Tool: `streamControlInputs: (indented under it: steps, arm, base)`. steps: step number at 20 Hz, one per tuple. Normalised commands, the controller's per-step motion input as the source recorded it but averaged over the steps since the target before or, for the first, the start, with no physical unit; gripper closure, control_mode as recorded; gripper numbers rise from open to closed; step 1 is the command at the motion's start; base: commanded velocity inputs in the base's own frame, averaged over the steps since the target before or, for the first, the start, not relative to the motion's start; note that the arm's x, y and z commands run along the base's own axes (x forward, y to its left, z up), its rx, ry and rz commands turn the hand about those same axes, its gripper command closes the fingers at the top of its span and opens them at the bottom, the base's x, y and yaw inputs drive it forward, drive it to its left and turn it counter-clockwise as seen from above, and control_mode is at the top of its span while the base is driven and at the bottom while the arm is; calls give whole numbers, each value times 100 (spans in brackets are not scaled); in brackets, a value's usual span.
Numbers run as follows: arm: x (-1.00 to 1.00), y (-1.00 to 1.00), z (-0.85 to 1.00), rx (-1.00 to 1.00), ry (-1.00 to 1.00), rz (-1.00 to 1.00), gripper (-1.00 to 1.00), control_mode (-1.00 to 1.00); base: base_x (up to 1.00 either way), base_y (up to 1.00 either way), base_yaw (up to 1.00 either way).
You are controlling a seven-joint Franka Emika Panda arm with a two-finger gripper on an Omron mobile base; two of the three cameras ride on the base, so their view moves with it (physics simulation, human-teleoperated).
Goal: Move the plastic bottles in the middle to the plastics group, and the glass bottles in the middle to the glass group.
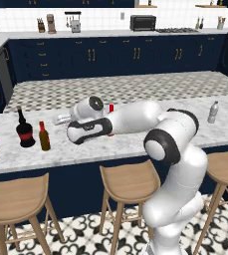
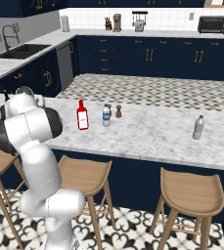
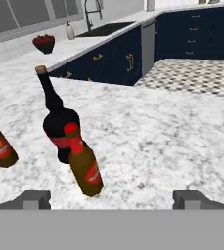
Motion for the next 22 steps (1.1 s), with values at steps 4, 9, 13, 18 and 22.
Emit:
streamControlInputs:
  steps: [4,9,13,18,22]
  arm:
    - [-65,-70,27,0,0,-19,-100,-100]
    - [-56,-66,28,0,0,-17,-100,-100]
    - [-21,-72,29,0,8,-16,-100,-100]
    - [-9,-68,35,1,2,-14,-100,-100]
    - [0,-61,32,6,3,-8,-100,-100]
  base:
    - [0,0,0]
    - [0,0,0]
    - [0,0,0]
    - [0,0,0]
    - [0,0,0]
